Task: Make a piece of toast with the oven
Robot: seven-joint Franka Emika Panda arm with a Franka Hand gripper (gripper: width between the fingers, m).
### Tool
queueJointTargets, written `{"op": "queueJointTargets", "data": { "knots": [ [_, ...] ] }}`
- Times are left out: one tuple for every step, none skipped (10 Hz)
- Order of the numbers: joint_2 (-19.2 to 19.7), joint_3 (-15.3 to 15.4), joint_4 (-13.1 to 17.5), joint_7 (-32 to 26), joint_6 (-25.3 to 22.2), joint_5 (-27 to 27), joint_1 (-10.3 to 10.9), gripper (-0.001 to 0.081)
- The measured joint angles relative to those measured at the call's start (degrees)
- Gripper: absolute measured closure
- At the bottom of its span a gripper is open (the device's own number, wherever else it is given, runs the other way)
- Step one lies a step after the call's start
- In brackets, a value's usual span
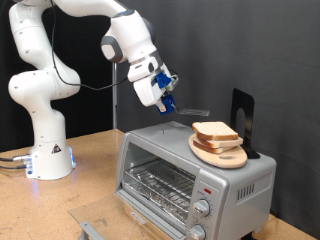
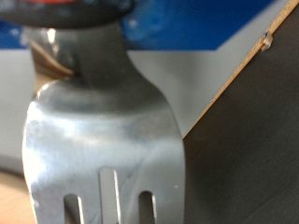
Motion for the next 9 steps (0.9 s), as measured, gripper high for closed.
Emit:
{"op": "queueJointTargets", "data": {
  "knots": [
    [-1.3, -1.6, -0.7, -1.6, -0.2, 0.5, 0.0, 0.0424],
    [-2.8, -3.3, -1.4, -2.9, -1.3, 0.6, -0.2, 0.0424],
    [-4.3, -5.0, -2.0, -3.7, -2.9, 0.3, -0.7, 0.0423],
    [-5.7, -6.5, -2.4, -4.4, -4.8, -0.2, -1.7, 0.0423],
    [-6.7, -7.8, -2.6, -5.2, -6.6, -1.4, -2.9, 0.0423],
    [-7.3, -8.7, -2.8, -5.7, -7.8, -3.0, -4.2, 0.0423],
    [-7.4, -9.3, -2.8, -5.9, -8.1, -4.6, -5.5, 0.0423],
    [-7.3, -9.8, -2.9, -6.1, -8.1, -5.8, -6.8, 0.0423],
    [-7.2, -10.5, -2.9, -6.6, -8.1, -6.5, -7.7, 0.0423]
  ]
}}
